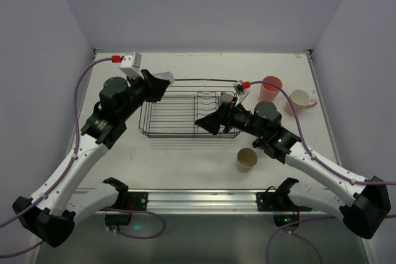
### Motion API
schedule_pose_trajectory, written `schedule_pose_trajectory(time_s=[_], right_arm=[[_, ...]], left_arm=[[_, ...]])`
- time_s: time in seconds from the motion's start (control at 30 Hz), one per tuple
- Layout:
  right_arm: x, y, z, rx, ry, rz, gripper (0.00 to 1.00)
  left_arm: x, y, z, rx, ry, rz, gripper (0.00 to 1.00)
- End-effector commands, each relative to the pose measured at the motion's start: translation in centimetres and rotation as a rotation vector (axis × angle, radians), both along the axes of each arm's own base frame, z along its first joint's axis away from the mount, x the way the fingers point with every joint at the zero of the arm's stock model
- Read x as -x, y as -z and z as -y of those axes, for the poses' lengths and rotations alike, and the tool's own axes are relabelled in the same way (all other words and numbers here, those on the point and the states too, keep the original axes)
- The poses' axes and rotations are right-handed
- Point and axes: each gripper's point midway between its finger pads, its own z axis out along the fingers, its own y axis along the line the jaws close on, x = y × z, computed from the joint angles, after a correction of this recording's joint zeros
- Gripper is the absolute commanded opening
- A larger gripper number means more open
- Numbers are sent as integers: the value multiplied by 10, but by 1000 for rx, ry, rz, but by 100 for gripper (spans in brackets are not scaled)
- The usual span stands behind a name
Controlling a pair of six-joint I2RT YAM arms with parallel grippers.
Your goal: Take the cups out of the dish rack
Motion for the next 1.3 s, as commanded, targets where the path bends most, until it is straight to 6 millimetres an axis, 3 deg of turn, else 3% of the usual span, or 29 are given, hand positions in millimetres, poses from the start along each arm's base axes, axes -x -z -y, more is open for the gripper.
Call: schedule_pose_trajectory(time_s=[0.0, 0.1, 0.2, 0.37, 0.4, 0.6, 0.8, 0.87, 1.07, 1.27], right_arm=[[-3, 2, 22, 60, 95, 68, 91], [0, 17, 33, 124, 125, 59, 90], [5, 28, 40, 182, 117, 54, 90], [11, 47, 51, 276, 107, 50, 91], [12, 48, 51, 276, 104, 55, 90], [12, 63, 49, 297, 85, 54, 90], [9, 74, 52, 333, 100, 54, 90], [7, 77, 53, 344, 110, 55, 90], [2, 83, 53, 371, 119, 45, 90], [-7, 88, 61, 428, 177, 34, 89]], left_arm=[[-47, 37, -108, -459, -506, -131, 0], [-64, 41, -143, -558, -624, -193, 0], [-72, 60, -166, -633, -677, -276, 0], [-81, 109, -199, -705, -715, -434, 0], [-80, 129, -198, -714, -672, -485, 0], [-83, 203, -219, -713, -630, -671, 0], [-89, 246, -228, -694, -608, -783, 3], [-91, 252, -227, -675, -604, -797, 5], [-87, 268, -237, -720, -630, -835, 29], [-80, 269, -239, -729, -636, -827, 46]])
